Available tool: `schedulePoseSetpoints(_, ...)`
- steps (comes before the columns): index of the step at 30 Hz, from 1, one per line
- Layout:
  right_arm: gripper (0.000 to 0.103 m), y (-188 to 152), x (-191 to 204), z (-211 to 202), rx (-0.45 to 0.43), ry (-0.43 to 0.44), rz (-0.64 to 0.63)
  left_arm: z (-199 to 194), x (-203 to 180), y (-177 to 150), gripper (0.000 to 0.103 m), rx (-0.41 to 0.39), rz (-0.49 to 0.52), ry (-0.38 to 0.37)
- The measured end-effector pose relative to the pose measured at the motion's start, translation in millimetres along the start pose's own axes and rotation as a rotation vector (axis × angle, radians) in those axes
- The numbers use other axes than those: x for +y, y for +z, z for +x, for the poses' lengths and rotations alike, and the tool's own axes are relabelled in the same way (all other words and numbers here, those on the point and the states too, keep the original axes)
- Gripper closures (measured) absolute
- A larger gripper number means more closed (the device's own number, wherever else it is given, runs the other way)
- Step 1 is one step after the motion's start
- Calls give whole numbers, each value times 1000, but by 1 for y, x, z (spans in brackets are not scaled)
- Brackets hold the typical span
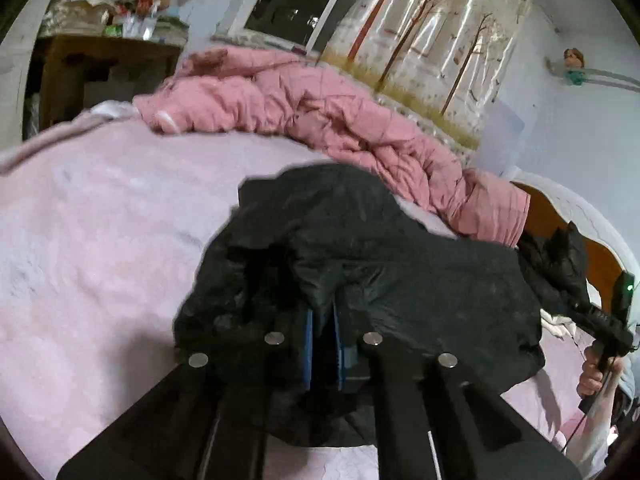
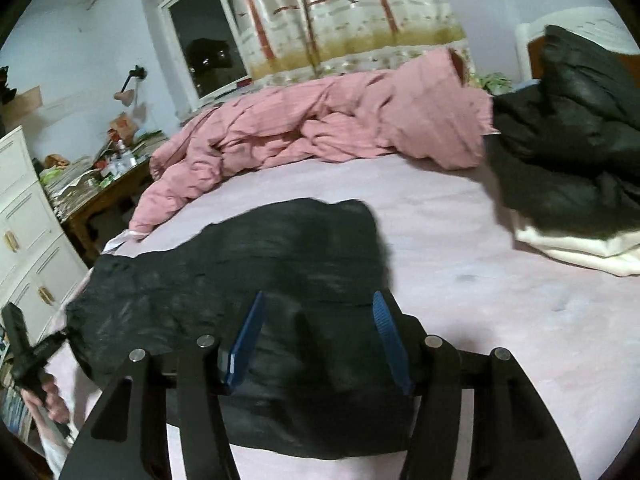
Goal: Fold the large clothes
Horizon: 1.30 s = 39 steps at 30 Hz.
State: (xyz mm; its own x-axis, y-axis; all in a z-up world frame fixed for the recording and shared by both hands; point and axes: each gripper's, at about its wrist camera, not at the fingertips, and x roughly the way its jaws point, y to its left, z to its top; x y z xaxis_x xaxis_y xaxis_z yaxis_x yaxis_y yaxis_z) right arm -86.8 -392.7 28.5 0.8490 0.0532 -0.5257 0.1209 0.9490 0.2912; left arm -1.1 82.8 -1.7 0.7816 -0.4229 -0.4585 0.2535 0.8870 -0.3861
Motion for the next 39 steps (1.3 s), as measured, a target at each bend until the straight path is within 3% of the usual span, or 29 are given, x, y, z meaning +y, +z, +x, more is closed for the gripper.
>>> schedulePoseSetpoints(6,45,7,-6,11,-45,-38,-45,-48,-39,27,98,-166,194,95)
schedulePoseSetpoints(7,45,10,-3,16,-41,-11,-58,-48,-48,37,98,-187,222,125)
schedulePoseSetpoints(9,45,19,4,37,49,185,-53,-40,-62,61,97,-221,257,183)
schedulePoseSetpoints(11,45,24,9,57,142,280,-23,-30,-73,82,97,-245,282,227)
schedulePoseSetpoints(13,45,27,18,68,148,243,-71,-12,-73,99,97,-191,275,252)
schedulePoseSetpoints(14,45,30,27,73,122,167,-138,5,-69,108,97,-115,241,293)
schedulePoseSetpoints(15,50,32,31,78,102,103,-172,17,-62,112,97,-58,195,328)
schedulePoseSetpoints(17,66,45,24,102,95,-43,-147,37,-44,118,97,-12,103,309)
schedulePoseSetpoints(21,68,67,-5,146,174,-9,-1,87,-23,117,97,52,135,457)
schedulePoseSetpoints(23,68,71,-9,163,197,-11,-6,118,-5,112,97,166,106,420)
schedulePoseSetpoints(26,68,64,-17,187,260,-53,-10,148,16,99,96,249,80,427)
schedulePoseSetpoints(29,68,53,-28,210,344,-36,36,170,26,82,96,309,79,429)
schedulePoseSetpoints(33,69,40,-34,220,382,-31,49,183,37,69,95,329,77,374)
schedulePoseSetpoints(36,69,37,-31,220,387,-46,22,184,35,67,94,335,95,377)
schedulePoseSetpoints(39,68,39,-25,202,296,-68,-18,170,28,72,94,278,124,384)
